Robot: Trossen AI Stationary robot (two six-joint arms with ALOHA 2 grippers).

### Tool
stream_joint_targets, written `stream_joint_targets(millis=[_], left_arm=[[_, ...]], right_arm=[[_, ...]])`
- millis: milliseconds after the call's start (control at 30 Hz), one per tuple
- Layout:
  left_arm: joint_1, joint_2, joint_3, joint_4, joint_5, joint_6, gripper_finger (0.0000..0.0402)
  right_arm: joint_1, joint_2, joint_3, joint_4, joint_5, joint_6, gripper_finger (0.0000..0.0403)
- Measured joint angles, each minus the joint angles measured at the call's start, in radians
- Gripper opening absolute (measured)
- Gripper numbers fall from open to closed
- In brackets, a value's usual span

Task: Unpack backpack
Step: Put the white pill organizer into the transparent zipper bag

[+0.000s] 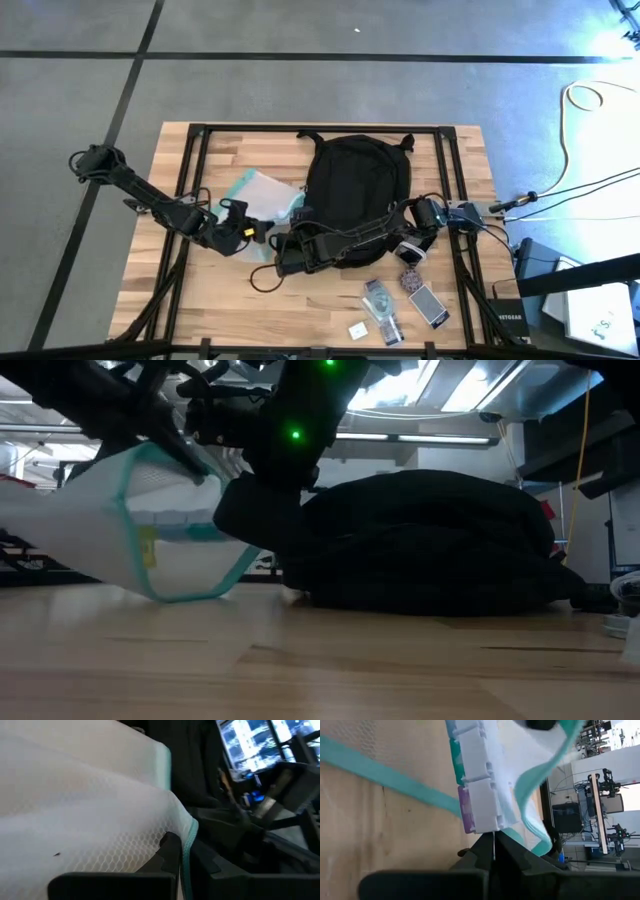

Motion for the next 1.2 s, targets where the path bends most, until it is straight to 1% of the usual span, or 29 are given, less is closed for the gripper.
stream_joint_targets(millis=[200,433,667,800,933,1067,1200], left_arm=[[0.000,0.000,0.000,0.041,0.000,0.029,0.0001],[0.000,0.000,0.000,0.057,-0.001,0.053,0.0001],[0.000,0.000,0.000,0.052,-0.002,0.097,0.0001],[0.000,0.000,0.000,0.035,-0.006,0.141,0.0001],[0.000,0.000,0.001,-0.037,-0.013,0.137,0.0001],[0.000,0.000,0.002,-0.045,-0.014,0.145,0.0001],[0.000,0.000,0.002,-0.022,-0.005,0.109,0.0001]], right_arm=[[0.000,0.001,0.000,0.011,0.001,0.001,0.0000],[0.000,0.001,0.000,0.030,0.060,0.004,0.0000],[0.000,0.000,0.000,0.133,0.070,0.006,0.0000],[0.000,0.000,0.000,0.150,0.069,0.006,0.0000],[0.001,0.000,0.000,0.154,0.062,0.007,0.0000],[0.001,0.000,0.000,0.153,0.061,0.007,0.0000],[0.001,0.000,0.001,0.153,0.061,0.007,0.0000]])
